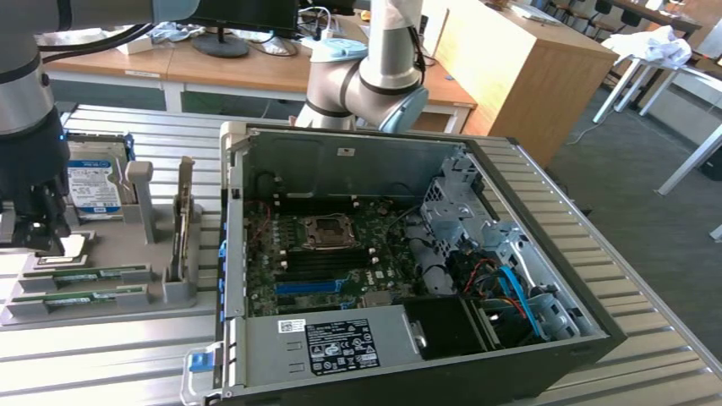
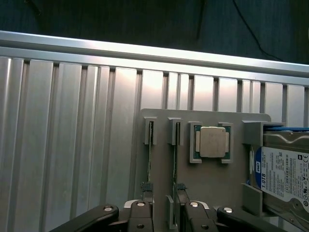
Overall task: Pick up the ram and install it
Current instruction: 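Pick up the ram and move it above insertion slot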
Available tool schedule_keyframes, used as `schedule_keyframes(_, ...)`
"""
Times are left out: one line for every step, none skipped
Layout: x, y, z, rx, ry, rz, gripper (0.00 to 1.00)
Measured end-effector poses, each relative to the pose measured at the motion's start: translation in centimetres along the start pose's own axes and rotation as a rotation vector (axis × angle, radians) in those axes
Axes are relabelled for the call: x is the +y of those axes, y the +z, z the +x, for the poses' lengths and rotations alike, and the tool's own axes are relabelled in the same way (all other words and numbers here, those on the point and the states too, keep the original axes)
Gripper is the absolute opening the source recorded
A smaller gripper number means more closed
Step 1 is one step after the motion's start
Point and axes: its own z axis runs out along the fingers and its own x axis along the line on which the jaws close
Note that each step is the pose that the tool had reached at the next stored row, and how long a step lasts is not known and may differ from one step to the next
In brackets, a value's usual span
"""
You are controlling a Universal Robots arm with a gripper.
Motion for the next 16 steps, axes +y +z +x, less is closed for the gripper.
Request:
schedule_keyframes(0.0, 0.0, 0.0, 0.0, 0.0, 0.0, 0.31)
schedule_keyframes(0.0, 0.0, 0.0, 0.0, 0.0, 0.0, 0.31)
schedule_keyframes(0.0, 0.03, 0.0, 0.0, 0.0, 0.0, 0.31)
schedule_keyframes(-0.01, 0.11, 0.0, -0.0002, 0.0, 0.0002, 0.31)
schedule_keyframes(-0.01, 0.24, 0.0, 0.0, 0.0, 0.0003, 0.31)
schedule_keyframes(-0.02, 0.41, 0.1, 0.0, 0.0, 0.0005, 0.31)
schedule_keyframes(-0.04, 0.58, 0.1, 0.0, 0.0, 0.001, 0.31)
schedule_keyframes(-0.04, 0.77, 0.1, 0.0, 0.0, 0.0013, 0.31)
schedule_keyframes(-0.05, 0.94, 0.1, 0.0001, 0.0, 0.0017, 0.31)
schedule_keyframes(-0.06, 1.12, 0.2, 0.0001, 0.0, 0.0019, 0.31)
schedule_keyframes(-0.07, 1.29, 0.2, 0.0001, 0.0, 0.0023, 0.31)
schedule_keyframes(-0.08, 1.47, 0.2, 0.0001, 0.0, 0.0026, 0.31)
schedule_keyframes(-0.09, 1.65, 0.2, 0.0002, 0.0, 0.0029, 0.31)
schedule_keyframes(-0.1, 1.83, 0.3, 0.0001, 0.0, 0.0033, 0.31)
schedule_keyframes(-0.11, 2.01, 0.3, 0.0002, 0.0, 0.0035, 0.31)
schedule_keyframes(-0.12, 2.19, 0.3, 0.0002, 0.0, 0.0039, 0.31)
